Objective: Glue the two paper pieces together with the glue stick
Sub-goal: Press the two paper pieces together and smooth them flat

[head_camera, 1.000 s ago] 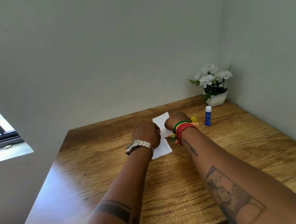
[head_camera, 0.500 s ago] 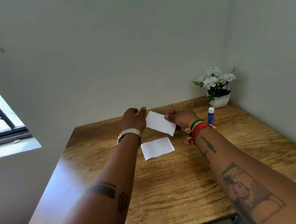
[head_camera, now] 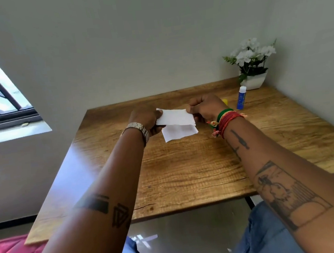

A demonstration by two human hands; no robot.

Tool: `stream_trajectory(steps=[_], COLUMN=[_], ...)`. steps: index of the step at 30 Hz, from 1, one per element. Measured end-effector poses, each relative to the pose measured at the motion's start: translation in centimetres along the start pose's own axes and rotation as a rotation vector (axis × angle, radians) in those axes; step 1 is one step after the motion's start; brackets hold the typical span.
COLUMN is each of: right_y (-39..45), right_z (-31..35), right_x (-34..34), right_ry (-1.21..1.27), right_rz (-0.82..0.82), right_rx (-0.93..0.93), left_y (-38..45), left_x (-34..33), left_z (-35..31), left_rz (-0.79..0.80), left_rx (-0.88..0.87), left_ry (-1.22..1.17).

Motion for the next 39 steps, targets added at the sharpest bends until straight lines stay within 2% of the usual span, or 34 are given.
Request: stream_trajectory(steps=[6,9,23,34,39], right_y=[-0.6,-0.6,-0.7,-1.0,-1.5], right_z=[0.1,0.2,0.8,0.7,0.9], right_x=[-0.2,-0.5,-1.1,-1.4,-1.8], right_ry=[-0.333,-0.409,-0.529,-0.609,-0.652], right_rz=[-0.065,-0.082,-0.067,-0.107,-0.124], right_rx=[0.065,0.085,0.113,0.135,0.151], left_y=[-1.7,-2.0,-1.4,-1.2,-0.5], left_x=[0.1,0.0,0.4,-0.3,-0.5], left_z=[2.1,2.0,2.0,2.0,1.9], left_rz=[-0.038,-0.051,-0.059,-0.112,-0.104], left_rx=[0.042,0.041,0.101,0.025,-0.035], left_ry=[0.265,0.298,0.391,0.525,0.703])
Point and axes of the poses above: each hand's wrist, its own y-axis towards the middle knuckle, its own x-axis out of the back of the hand, z = x × y, the point moved 4 cm from there along y, towards the middle knuckle, and after that the axes turned 5 degrees about z, right-handed, at the moved point
